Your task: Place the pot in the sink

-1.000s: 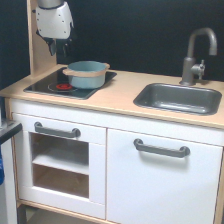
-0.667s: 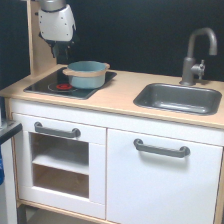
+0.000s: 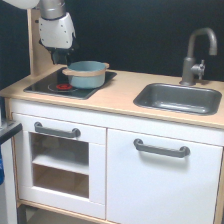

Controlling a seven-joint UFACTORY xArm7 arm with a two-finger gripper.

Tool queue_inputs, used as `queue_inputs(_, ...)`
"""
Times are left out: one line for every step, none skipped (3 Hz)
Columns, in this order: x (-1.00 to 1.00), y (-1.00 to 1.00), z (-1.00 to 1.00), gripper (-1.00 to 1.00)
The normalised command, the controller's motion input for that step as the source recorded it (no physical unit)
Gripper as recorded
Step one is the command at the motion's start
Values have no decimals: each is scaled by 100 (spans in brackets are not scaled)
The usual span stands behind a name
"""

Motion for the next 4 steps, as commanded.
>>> queue_inputs(14,12,-92,99)
queue_inputs(23,6,-82,66)
queue_inputs(30,2,-50,-92)
queue_inputs(21,1,12,-99)
